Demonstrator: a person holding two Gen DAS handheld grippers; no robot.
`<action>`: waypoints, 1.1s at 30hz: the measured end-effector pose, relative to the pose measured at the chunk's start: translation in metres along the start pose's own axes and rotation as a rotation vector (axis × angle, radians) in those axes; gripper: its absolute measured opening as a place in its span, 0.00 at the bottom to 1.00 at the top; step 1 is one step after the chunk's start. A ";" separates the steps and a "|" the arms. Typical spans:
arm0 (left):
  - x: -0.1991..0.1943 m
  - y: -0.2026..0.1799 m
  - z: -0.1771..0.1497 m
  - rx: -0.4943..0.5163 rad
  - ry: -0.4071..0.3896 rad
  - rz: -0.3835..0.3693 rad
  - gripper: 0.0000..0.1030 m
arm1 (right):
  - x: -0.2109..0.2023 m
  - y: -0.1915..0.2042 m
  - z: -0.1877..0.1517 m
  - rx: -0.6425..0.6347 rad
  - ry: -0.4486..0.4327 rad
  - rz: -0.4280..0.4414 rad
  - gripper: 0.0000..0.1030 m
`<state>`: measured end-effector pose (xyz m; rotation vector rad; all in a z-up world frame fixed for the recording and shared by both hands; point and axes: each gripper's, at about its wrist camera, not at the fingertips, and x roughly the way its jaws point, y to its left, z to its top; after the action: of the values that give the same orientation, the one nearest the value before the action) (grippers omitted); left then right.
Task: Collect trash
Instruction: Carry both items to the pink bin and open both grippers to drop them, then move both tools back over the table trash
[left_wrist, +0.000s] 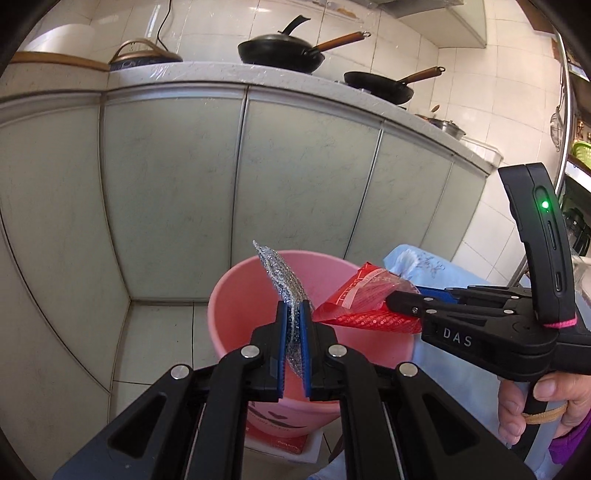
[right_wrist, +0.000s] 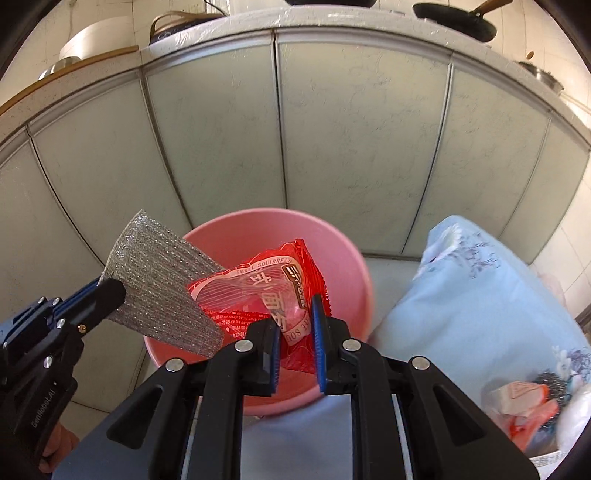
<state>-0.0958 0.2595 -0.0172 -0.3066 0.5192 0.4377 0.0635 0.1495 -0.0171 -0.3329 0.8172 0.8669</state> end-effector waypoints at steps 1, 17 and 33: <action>0.002 0.001 -0.001 -0.001 0.007 -0.001 0.06 | 0.003 0.001 0.000 0.001 0.007 0.004 0.15; -0.004 0.006 -0.004 -0.034 -0.002 -0.005 0.32 | 0.015 0.000 -0.008 0.011 0.079 0.071 0.36; -0.028 -0.014 0.005 -0.035 -0.047 -0.059 0.32 | -0.040 -0.006 -0.022 0.017 -0.036 0.060 0.38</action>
<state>-0.1091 0.2404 0.0048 -0.3433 0.4563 0.3959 0.0423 0.1118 -0.0019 -0.2780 0.8042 0.9190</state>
